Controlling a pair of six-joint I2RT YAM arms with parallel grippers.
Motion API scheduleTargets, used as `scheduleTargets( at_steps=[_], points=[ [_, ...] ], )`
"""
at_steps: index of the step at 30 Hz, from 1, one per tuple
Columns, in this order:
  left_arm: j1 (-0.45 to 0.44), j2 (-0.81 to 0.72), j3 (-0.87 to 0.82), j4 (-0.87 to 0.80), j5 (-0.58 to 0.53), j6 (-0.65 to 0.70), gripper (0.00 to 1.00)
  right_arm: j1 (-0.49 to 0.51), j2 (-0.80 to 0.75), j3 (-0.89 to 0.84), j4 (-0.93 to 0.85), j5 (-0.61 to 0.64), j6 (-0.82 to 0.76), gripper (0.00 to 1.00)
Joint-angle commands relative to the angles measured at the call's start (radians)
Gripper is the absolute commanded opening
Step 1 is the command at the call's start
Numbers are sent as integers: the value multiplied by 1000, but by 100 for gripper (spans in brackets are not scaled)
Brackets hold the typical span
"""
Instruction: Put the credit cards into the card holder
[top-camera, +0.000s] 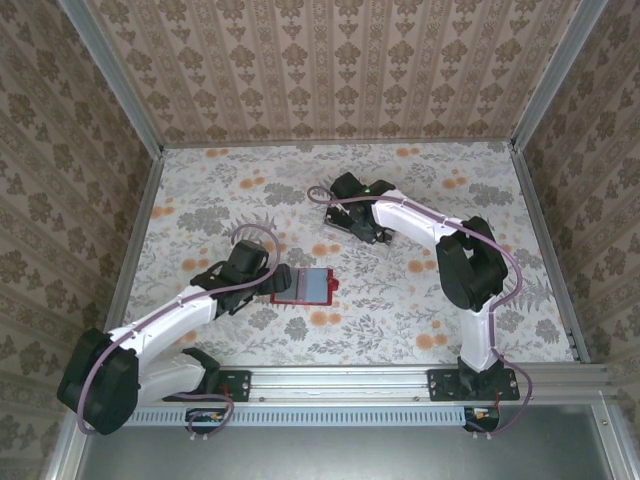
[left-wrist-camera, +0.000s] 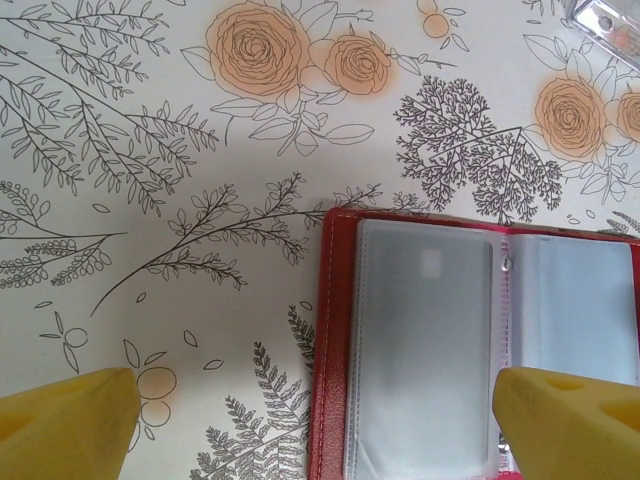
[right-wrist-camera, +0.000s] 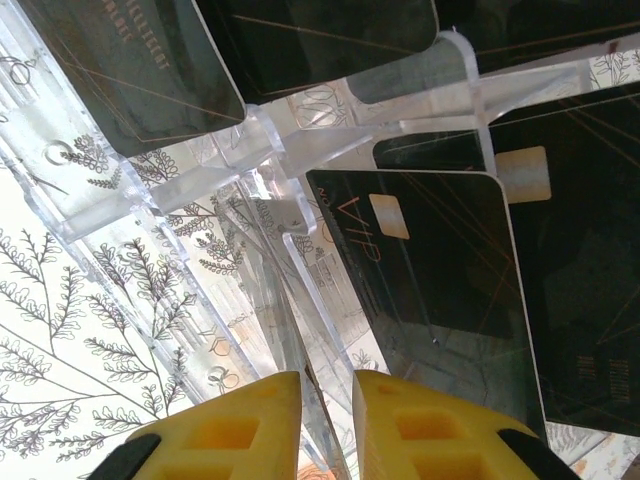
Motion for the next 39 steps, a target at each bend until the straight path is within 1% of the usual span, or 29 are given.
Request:
scheduleTargets(
  at_steps=[1, 7, 12, 15, 20, 28, 33, 36, 39],
  points=[
    [7, 5, 18, 9, 9, 16, 100, -6, -37, -17, -11, 36, -17, 21],
    [7, 5, 19, 9, 8, 16, 100, -6, -33, -24, -12, 41, -19, 19],
    [7, 5, 19, 10, 11, 16, 100, -5, -45, -22, -12, 46, -33, 9],
    [7, 5, 19, 11, 12, 16, 100, 1, -58, -20, -7, 62, -55, 8],
    [7, 13, 19, 21, 16, 23, 100, 22, -78, -8, -6, 104, -86, 0],
    [8, 16, 27, 18, 19, 22, 100, 68, -98, 54, -54, 167, -96, 0],
    [7, -1, 25, 10, 16, 19, 100, 115, -141, 102, -104, 187, -37, 0],
    [7, -17, 23, -1, 7, 18, 100, 155, -160, 131, -141, 189, 53, 0],
    [7, -41, 20, -24, -13, 18, 100, 218, -165, 143, -170, 172, 177, 0]
  ],
)
